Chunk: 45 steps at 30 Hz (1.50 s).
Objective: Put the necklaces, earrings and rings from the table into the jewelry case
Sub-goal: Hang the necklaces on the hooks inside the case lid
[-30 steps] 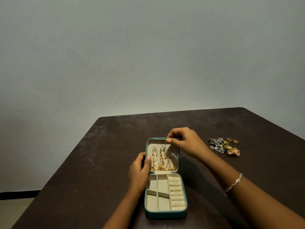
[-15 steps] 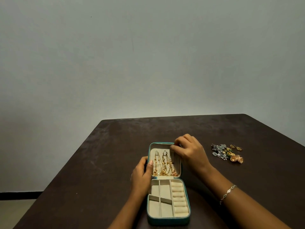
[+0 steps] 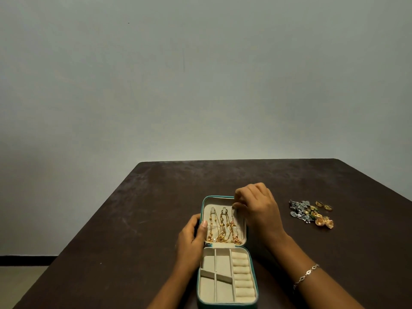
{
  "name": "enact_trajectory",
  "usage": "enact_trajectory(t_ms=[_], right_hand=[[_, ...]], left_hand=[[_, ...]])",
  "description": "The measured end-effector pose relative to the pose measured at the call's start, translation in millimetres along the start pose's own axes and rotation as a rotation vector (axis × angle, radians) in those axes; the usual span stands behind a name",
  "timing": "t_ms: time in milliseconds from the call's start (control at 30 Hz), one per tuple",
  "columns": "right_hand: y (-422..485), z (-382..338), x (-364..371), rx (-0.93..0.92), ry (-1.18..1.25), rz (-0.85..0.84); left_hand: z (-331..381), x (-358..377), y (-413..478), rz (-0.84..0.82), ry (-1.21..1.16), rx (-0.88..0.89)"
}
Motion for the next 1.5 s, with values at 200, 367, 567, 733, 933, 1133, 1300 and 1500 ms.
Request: enact_trajectory(t_ms=[200,367,567,733,933,1133,1300,1500], right_hand=[[-3,5,1,0.249,0.247,-0.065],[-8,0,-15,0.465,0.605,-0.022],[-35,-11,-25,0.718,0.85,-0.249],[-46,-20,-22,0.746,0.875,-0.207],[-46,-19,-24,0.682,0.785,-0.115],[-48,-7,-20,0.72,0.745,-0.085],[-49,-2,-18,0.777,0.751,-0.163],[-50,0,-21,0.859,0.965,-0.36]], left_hand=[[0,1,0,0.019,0.001,0.036],[0,0,0,0.034,-0.002,0.06],[3,0,-1,0.068,-0.018,0.087],[6,0,-5,0.072,-0.047,0.099],[4,3,-7,0.143,0.028,0.111],[5,5,-10,0.161,-0.013,0.041],[7,6,-14,0.168,0.03,0.043],[13,9,-25,0.177,0.081,0.026]])
Point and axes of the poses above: each hand's wrist, its own y-axis towards the middle knuckle, its own x-axis out of the palm, z = x × y, the point moved 1 cm from there along y, towards the middle knuckle, and after that the axes turned 7 degrees about y, right-handed, at the moved point
